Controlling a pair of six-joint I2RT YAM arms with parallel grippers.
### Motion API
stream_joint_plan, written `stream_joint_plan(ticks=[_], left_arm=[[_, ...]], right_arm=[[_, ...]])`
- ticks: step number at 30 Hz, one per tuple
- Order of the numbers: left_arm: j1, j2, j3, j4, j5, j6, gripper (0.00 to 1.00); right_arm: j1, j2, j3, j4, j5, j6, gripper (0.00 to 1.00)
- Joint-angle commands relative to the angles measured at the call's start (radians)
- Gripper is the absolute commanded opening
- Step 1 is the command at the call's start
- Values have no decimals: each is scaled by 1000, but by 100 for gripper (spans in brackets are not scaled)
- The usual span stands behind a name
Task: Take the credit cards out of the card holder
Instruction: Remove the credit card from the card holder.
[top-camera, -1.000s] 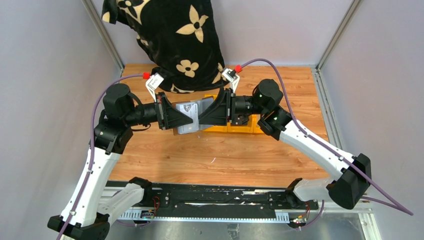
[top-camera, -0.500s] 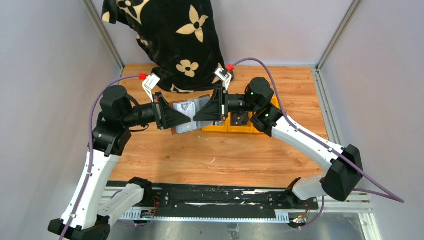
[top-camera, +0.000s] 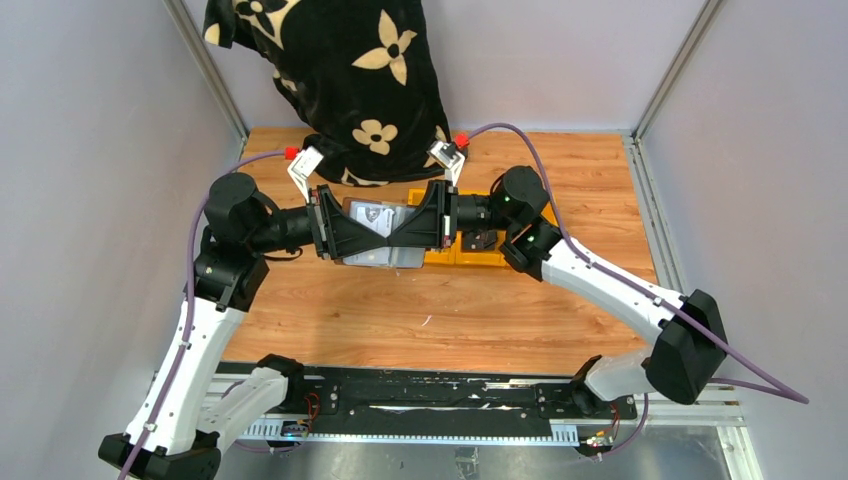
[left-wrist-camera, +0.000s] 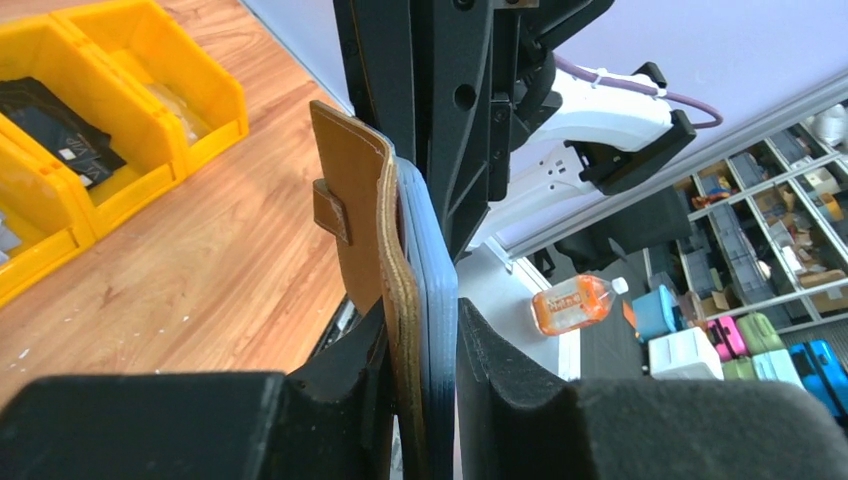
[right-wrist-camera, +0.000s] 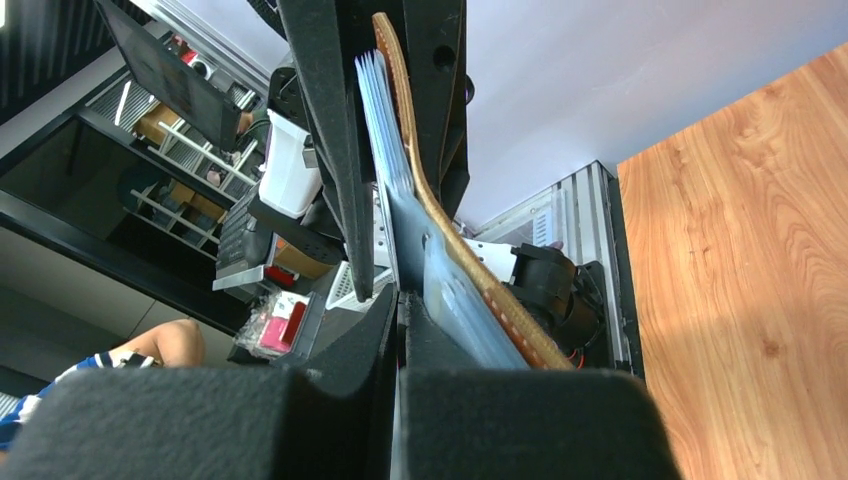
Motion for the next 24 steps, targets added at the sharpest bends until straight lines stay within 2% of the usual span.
stream_joint_plan(ticks=[1, 10, 18, 19, 21, 24], left_arm=[[-17, -15, 10, 112, 84, -81, 26], [-17, -24, 12, 143, 81, -113, 20], [-17, -22, 19, 130, 64, -93, 6], [-17, -21, 21, 120, 60, -83, 5], [-17, -20, 27, 90, 48, -50, 3], [-17, -18, 31, 69, 32, -29, 1]], right_arm=[[-15, -32, -73, 75, 47, 35, 0], [-41, -94, -122, 22, 59, -6, 0], [-39, -109, -121, 31, 50, 2, 0], [-40, -109, -121, 41, 53, 12, 4], [-39, -105, -119, 76, 69, 44, 29], [-34, -74, -94, 129, 82, 90, 46]])
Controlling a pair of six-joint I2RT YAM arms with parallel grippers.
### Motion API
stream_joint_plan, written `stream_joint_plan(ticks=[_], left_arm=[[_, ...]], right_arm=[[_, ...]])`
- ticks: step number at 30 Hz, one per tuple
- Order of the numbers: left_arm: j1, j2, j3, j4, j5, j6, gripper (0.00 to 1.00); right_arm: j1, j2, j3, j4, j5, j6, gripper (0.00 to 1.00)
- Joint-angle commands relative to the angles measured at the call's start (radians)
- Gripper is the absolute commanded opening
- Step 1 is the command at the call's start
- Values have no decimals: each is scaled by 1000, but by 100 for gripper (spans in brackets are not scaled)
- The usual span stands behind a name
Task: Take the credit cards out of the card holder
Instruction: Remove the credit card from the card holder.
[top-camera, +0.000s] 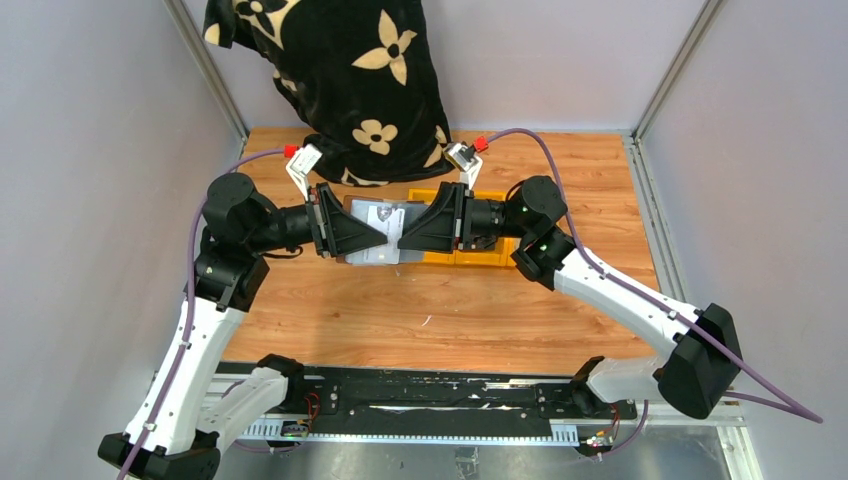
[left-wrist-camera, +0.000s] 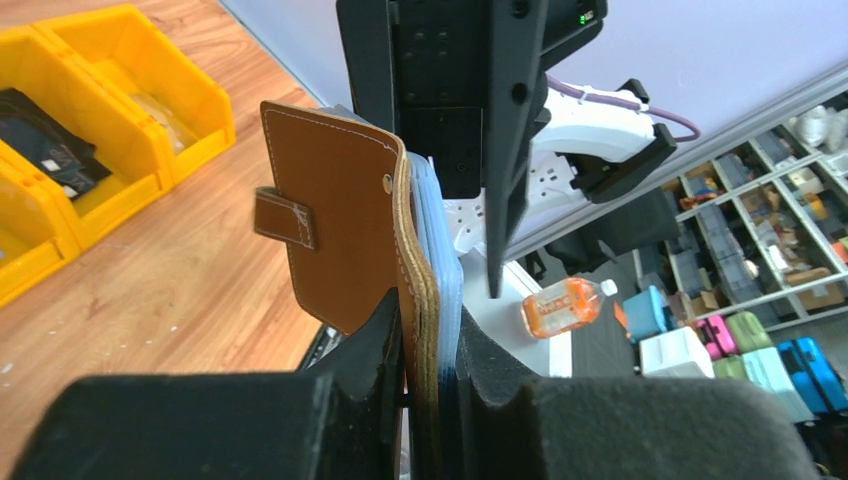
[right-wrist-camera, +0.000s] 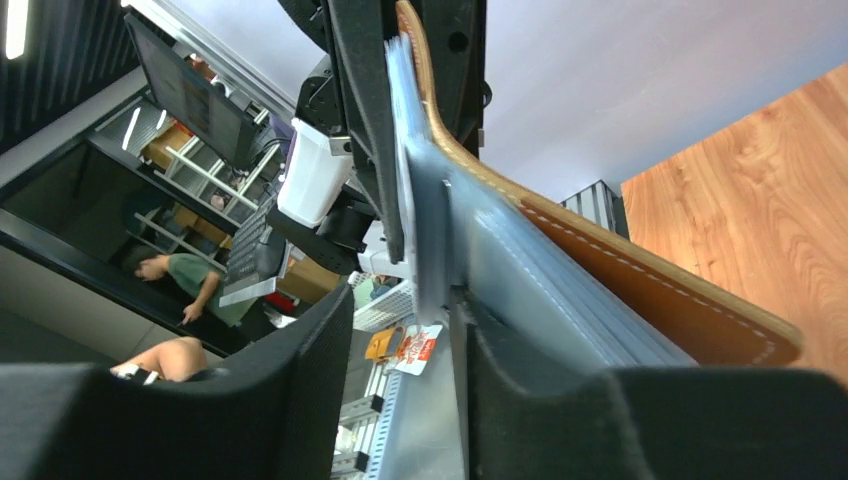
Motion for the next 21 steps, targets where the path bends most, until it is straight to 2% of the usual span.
stream_joint_plan(ticks=[1, 5, 7, 8, 10, 11, 13, 21], left_arm=[[-10, -16, 35, -1, 11, 36, 1], [-10, -17, 45, -22, -10, 51, 0], [-10, -16, 49, -25, -8, 53, 0], [-10, -16, 51, -26, -4, 54, 0], [-10, -16, 54, -31, 1, 58, 0], [-10, -16, 58, -40, 3, 66, 0], [-10, -14, 67, -54, 4, 79, 0], [-10, -16, 80, -82, -3, 105, 0]], right_arm=[[-9, 34, 20, 72, 40, 47, 48], [6, 67, 64, 93, 32, 60, 49], [10, 82, 74, 100, 27, 69, 44], [10, 87, 75, 111, 23, 76, 39], [8, 92, 69, 122, 20, 85, 25], [7, 89, 60, 124, 20, 86, 14], [-1, 78, 42, 122, 20, 83, 2], [-104, -18, -39, 89, -14, 72, 0]])
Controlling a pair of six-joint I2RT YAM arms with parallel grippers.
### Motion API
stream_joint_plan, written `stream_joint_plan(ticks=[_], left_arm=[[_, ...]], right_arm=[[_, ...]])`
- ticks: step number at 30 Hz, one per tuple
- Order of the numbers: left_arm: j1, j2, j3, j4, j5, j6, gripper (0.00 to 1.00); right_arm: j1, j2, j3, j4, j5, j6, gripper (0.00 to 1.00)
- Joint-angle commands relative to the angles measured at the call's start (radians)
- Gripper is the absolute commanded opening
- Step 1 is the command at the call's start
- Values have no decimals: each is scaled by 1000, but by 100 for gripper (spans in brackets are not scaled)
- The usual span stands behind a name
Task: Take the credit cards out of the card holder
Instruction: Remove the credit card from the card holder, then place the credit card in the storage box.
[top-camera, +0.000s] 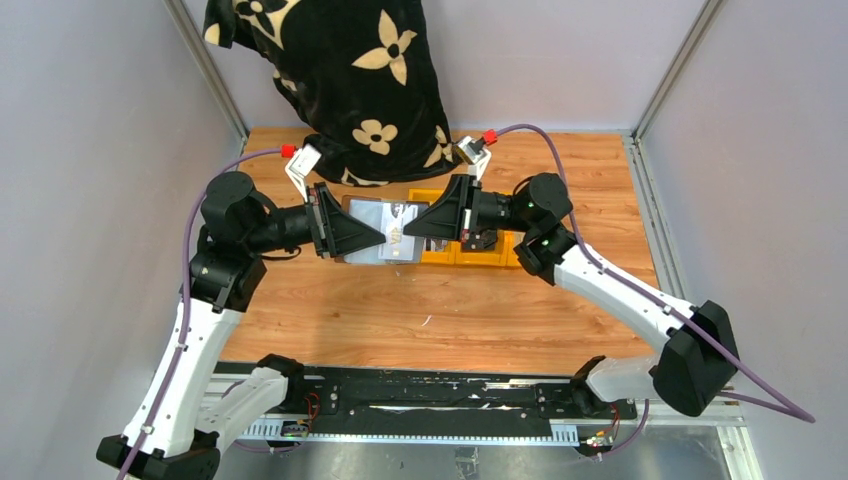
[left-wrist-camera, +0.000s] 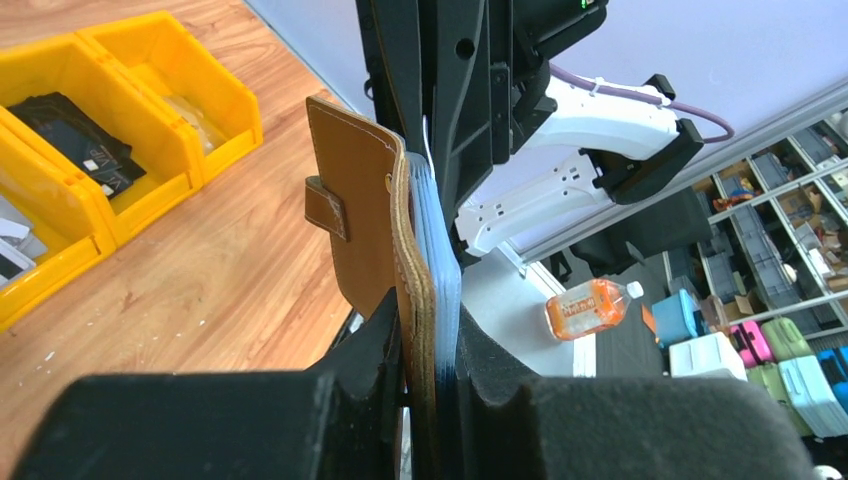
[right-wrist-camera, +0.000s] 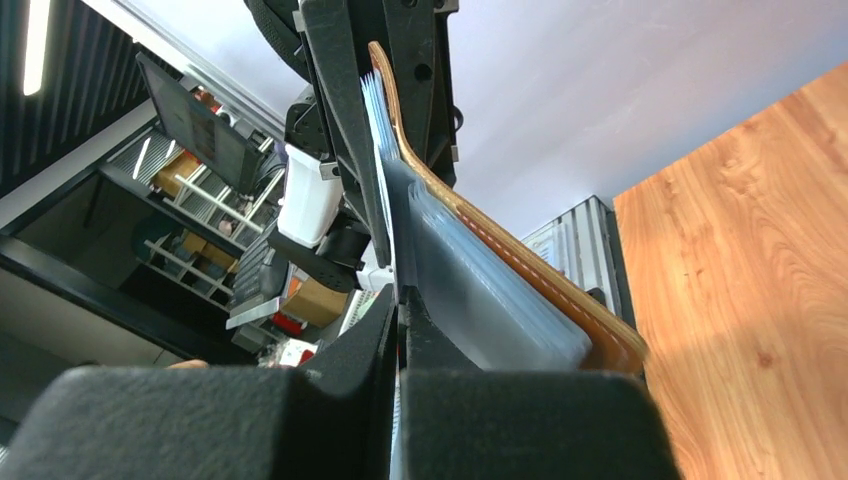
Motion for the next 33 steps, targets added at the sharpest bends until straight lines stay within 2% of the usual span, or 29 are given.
stream_joint_plan(ticks=[1, 10, 15, 17, 21, 28, 33], left_arm=[[-9, -17, 51, -4, 37, 25, 0], [-3, -12, 79, -61, 2, 77, 0], [3, -6, 135, -189, -60, 219, 0], [3, -10, 159, -261, -110, 310, 0], [3, -38, 184, -362, -192, 475, 0], [3, -38, 173, -432, -164, 515, 0], [3, -33, 172, -472, -142, 539, 0]], right_arm=[[-73, -66, -47, -14, -9, -18, 0], [-203, -147, -113, -52, -112, -27, 0], [-376, -180, -100, -273, -111, -162, 0], [-417, -159, -72, -413, -75, -253, 0], [-393, -47, 36, -728, 138, -500, 0], [-307, 248, 199, -863, 397, -600, 0], [-241, 463, 397, -951, 451, -634, 0]])
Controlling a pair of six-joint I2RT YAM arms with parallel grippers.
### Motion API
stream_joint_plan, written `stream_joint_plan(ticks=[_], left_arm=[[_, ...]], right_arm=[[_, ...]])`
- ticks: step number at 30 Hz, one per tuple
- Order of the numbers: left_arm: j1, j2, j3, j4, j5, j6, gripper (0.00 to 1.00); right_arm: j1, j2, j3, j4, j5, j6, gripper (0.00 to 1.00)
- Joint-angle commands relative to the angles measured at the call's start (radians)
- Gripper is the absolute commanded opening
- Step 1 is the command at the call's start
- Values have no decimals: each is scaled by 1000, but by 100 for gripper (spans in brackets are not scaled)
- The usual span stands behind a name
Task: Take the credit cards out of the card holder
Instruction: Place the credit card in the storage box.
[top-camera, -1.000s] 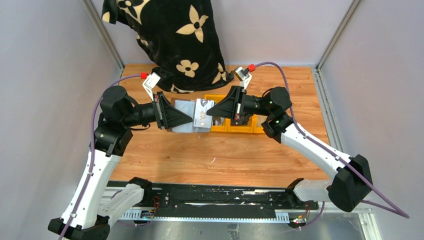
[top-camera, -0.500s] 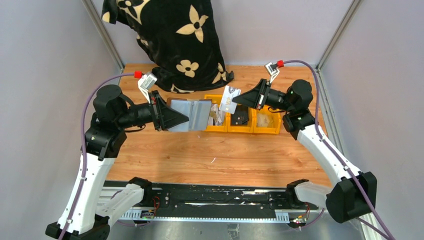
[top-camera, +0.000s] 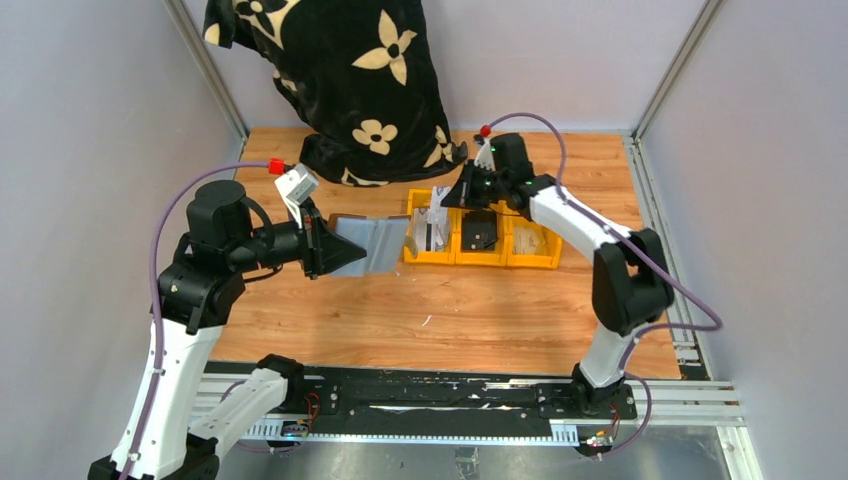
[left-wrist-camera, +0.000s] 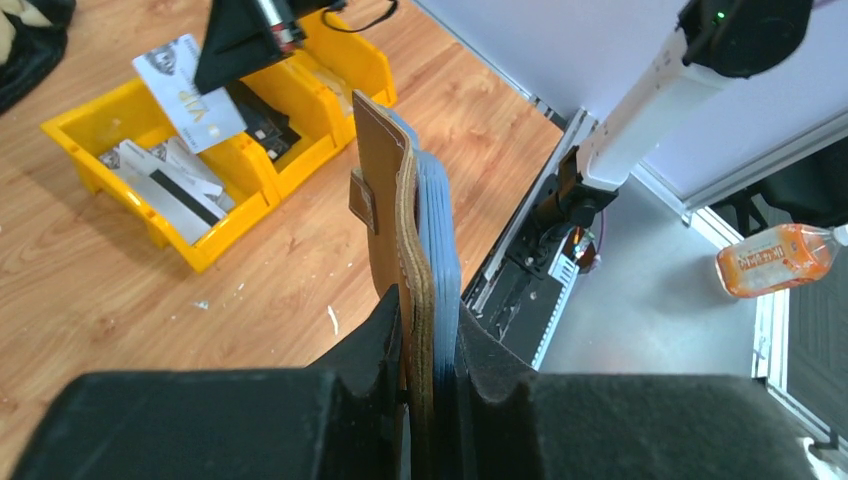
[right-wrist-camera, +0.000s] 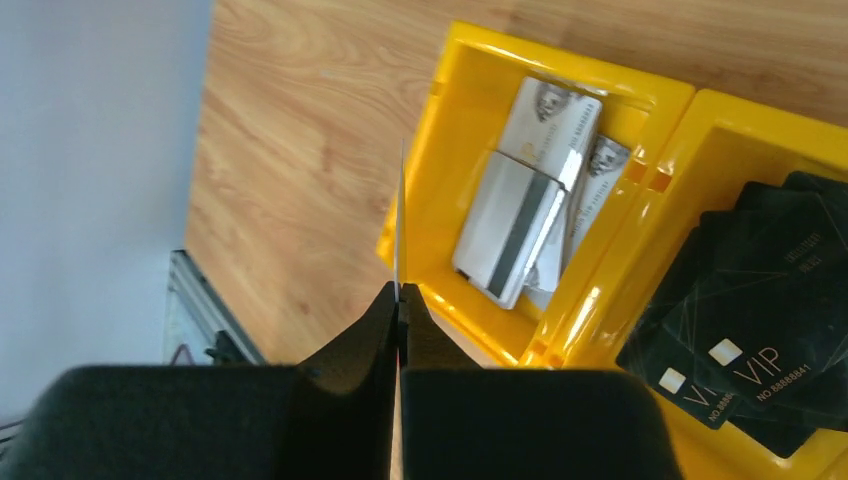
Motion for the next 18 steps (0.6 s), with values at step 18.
stream_joint_plan(ticks=[18], left_arm=[[2, -4, 26, -48, 49, 59, 0]], right_arm=[[168, 369, 296, -186, 277, -32, 0]])
